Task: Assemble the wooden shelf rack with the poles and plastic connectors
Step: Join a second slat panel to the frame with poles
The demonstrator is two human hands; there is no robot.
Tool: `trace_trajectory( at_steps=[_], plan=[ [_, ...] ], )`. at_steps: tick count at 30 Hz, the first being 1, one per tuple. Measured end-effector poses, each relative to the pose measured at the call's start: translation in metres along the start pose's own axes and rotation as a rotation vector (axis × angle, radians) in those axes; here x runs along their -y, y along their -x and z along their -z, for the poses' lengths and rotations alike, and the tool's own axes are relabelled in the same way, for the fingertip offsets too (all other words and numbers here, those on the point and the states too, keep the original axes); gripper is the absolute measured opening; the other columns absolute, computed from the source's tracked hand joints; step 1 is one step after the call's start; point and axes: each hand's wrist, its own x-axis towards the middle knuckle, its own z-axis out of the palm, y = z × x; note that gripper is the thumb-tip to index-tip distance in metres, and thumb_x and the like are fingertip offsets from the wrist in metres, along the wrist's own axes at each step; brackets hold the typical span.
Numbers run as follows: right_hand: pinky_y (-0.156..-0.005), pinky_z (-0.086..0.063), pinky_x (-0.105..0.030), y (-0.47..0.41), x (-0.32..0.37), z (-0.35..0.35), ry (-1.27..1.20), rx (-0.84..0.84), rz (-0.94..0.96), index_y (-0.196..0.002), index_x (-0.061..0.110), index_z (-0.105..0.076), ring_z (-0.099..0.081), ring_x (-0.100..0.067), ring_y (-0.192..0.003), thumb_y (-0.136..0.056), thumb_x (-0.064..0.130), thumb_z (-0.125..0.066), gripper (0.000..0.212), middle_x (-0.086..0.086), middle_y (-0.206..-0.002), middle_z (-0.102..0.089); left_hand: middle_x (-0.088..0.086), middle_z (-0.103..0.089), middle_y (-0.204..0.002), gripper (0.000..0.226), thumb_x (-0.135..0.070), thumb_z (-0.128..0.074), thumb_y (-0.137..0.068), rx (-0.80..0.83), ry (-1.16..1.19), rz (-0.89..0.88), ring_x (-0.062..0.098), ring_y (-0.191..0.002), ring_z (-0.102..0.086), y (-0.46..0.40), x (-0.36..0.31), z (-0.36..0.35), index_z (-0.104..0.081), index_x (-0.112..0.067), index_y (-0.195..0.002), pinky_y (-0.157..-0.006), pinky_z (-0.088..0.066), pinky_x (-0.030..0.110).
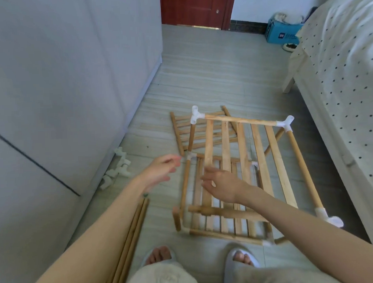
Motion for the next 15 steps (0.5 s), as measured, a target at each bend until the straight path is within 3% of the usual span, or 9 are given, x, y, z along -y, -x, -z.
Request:
trace_trajectory(
  at_steps=[3, 5, 7, 9, 12, 15],
  plan=[
    [-0.105, -0.013, -0.019, 0.022, 0.016, -0.01, 0.097, 0.07, 0.097, -0.129, 0.006, -0.054, -0.023, -0.023, -0.139, -0.1, 0.036, -0.037, 0.045, -0.013, -0.142, -0.043, 0.0, -0.053, -0.129, 0.037, -0.009, -0.043, -0.097, 0.102, -0.11, 0.047, 0.017, -0.12, -0.048, 0.035, 0.038, -0.004, -0.047, -0.019, -0.132, -0.096, -0.039, 0.032],
    [-0.11, -0.016, -0.03, 0.029, 0.023, -0.017, 0.216, 0.089, 0.115, -0.133, 0.012, -0.05, -0.024, -0.023, -0.138, -0.096, 0.046, -0.041, 0.051, -0.01, -0.144, -0.04, 0.0, -0.053, -0.124, 0.039, -0.003, -0.045, -0.094, 0.209, -0.204, 0.024, 0.016, -0.117, -0.05, 0.051, 0.059, -0.009, -0.048, -0.018, -0.13, -0.095, -0.041, 0.03],
    [-0.108, -0.025, -0.035, 0.03, 0.029, -0.023, 0.305, 0.111, 0.153, -0.124, 0.013, -0.054, -0.035, -0.024, -0.126, -0.094, 0.043, -0.046, 0.043, -0.007, -0.128, -0.051, 0.005, -0.056, -0.117, 0.031, 0.003, -0.05, -0.09, 0.262, -0.206, -0.06, 0.014, -0.104, -0.057, 0.061, 0.078, -0.017, -0.052, -0.011, -0.118, -0.09, -0.047, 0.024],
    [-0.109, -0.023, -0.035, 0.027, 0.031, -0.027, 0.31, 0.131, 0.162, -0.118, 0.01, -0.055, -0.035, -0.024, -0.126, -0.096, 0.03, -0.048, 0.031, -0.005, -0.122, -0.056, 0.006, -0.058, -0.116, 0.019, 0.001, -0.056, -0.089, 0.2, -0.205, -0.144, 0.013, -0.097, -0.061, 0.063, 0.093, -0.025, -0.056, -0.006, -0.106, -0.088, -0.049, 0.025],
    [-0.112, -0.02, -0.04, 0.019, 0.025, -0.029, 0.335, 0.129, 0.153, -0.115, 0.012, -0.056, -0.024, -0.023, -0.138, -0.097, 0.023, -0.046, 0.023, -0.001, -0.127, -0.055, -0.005, -0.063, -0.105, 0.018, -0.009, -0.057, -0.09, -0.023, -0.334, -0.245, 0.007, -0.088, -0.062, 0.052, 0.104, -0.032, -0.056, -0.025, -0.082, -0.082, -0.047, 0.019],
    [-0.116, -0.015, -0.04, 0.006, 0.018, -0.033, 0.327, 0.07, 0.15, -0.11, 0.014, -0.056, -0.024, -0.021, -0.14, -0.096, 0.022, -0.045, 0.019, -0.002, -0.128, -0.055, -0.007, -0.065, -0.083, 0.009, -0.012, -0.055, -0.09, -0.143, -0.338, -0.283, -0.007, -0.066, -0.056, 0.037, 0.108, -0.035, -0.06, -0.02, -0.088, -0.067, -0.04, 0.018]
  ],
)
